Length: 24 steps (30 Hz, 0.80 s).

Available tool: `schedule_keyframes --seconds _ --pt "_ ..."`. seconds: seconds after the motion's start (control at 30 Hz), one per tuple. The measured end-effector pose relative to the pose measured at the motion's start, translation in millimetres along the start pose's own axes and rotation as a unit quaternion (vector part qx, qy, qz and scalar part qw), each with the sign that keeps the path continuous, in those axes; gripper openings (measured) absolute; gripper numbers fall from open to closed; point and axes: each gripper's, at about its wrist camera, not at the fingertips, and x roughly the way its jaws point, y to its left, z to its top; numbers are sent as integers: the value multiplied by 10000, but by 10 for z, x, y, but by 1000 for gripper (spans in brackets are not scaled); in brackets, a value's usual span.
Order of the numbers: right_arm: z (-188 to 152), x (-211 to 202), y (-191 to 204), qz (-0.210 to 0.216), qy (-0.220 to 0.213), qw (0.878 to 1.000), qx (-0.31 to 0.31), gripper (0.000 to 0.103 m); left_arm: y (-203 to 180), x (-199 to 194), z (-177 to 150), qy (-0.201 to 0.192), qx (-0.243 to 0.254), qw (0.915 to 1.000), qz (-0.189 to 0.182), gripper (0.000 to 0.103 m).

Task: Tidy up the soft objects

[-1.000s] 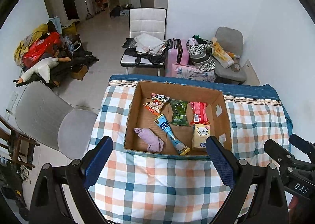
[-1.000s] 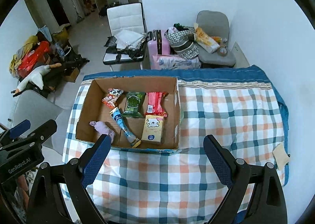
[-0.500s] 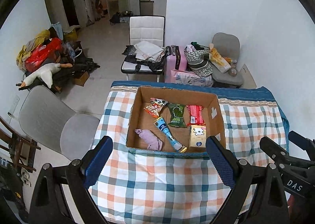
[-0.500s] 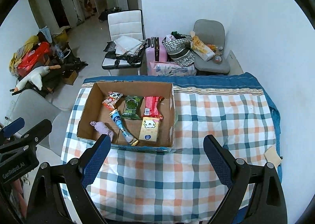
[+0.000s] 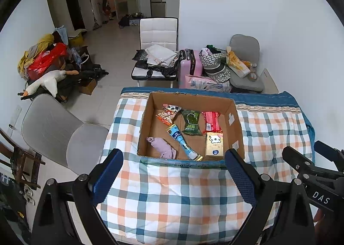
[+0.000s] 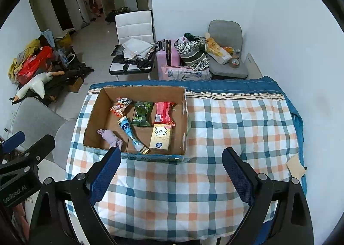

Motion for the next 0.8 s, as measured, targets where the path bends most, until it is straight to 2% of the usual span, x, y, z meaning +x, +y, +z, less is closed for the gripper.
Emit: schedule_keyframes --seconds 0.8 --pt "-39 -72 19 -107 -64 9999 0 97 5 -100 0 -77 25 10000 -16 97"
